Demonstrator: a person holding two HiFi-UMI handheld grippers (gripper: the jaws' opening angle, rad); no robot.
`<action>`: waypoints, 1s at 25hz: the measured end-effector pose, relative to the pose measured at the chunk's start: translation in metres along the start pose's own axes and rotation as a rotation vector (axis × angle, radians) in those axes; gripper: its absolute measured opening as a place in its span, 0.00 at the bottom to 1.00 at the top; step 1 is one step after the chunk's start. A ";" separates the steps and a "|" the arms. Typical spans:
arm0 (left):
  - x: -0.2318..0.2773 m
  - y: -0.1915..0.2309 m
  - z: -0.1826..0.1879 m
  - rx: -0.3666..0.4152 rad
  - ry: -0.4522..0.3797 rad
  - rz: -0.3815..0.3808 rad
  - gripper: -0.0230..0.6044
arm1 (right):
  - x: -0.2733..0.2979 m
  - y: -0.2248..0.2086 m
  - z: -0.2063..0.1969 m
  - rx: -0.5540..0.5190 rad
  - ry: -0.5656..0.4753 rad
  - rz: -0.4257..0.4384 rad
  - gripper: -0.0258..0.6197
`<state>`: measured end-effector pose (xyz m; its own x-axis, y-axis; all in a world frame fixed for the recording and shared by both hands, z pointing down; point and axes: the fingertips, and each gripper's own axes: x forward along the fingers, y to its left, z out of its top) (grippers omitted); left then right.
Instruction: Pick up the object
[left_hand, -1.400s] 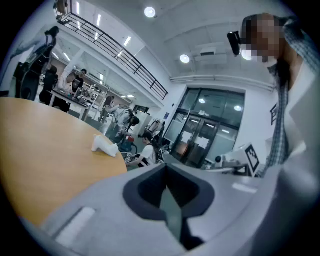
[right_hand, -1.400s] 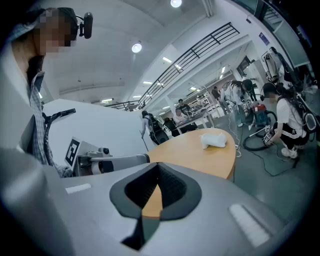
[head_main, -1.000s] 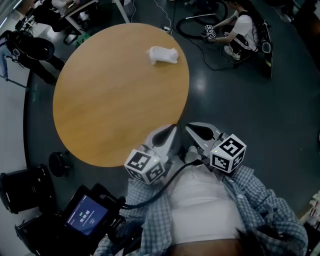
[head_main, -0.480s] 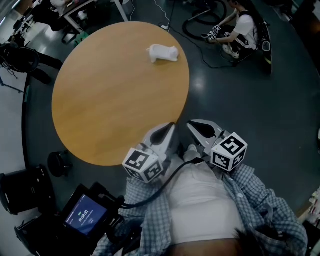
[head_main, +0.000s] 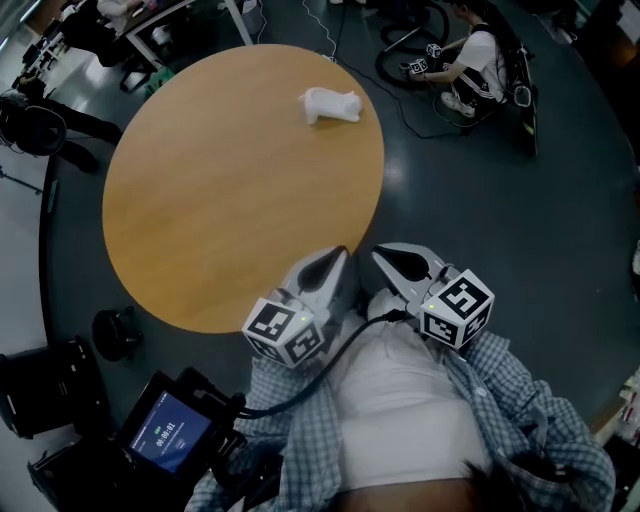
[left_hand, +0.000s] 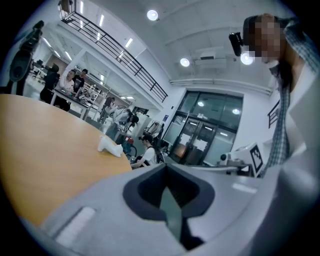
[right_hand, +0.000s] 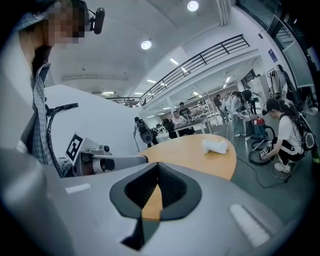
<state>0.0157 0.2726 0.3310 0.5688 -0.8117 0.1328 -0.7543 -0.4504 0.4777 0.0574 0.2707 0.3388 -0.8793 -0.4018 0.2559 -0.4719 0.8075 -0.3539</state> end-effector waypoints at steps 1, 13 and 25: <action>-0.002 0.001 0.000 0.002 0.000 -0.001 0.04 | 0.001 0.001 0.000 -0.006 0.000 -0.005 0.05; -0.004 0.013 0.010 0.014 -0.031 0.038 0.04 | 0.012 -0.025 0.013 -0.022 -0.012 -0.036 0.05; 0.074 0.097 0.046 -0.026 0.022 0.188 0.04 | 0.080 -0.143 0.054 0.049 0.074 -0.028 0.05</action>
<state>-0.0306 0.1516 0.3475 0.4260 -0.8722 0.2404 -0.8391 -0.2816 0.4654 0.0509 0.0998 0.3613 -0.8593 -0.3899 0.3312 -0.5008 0.7733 -0.3889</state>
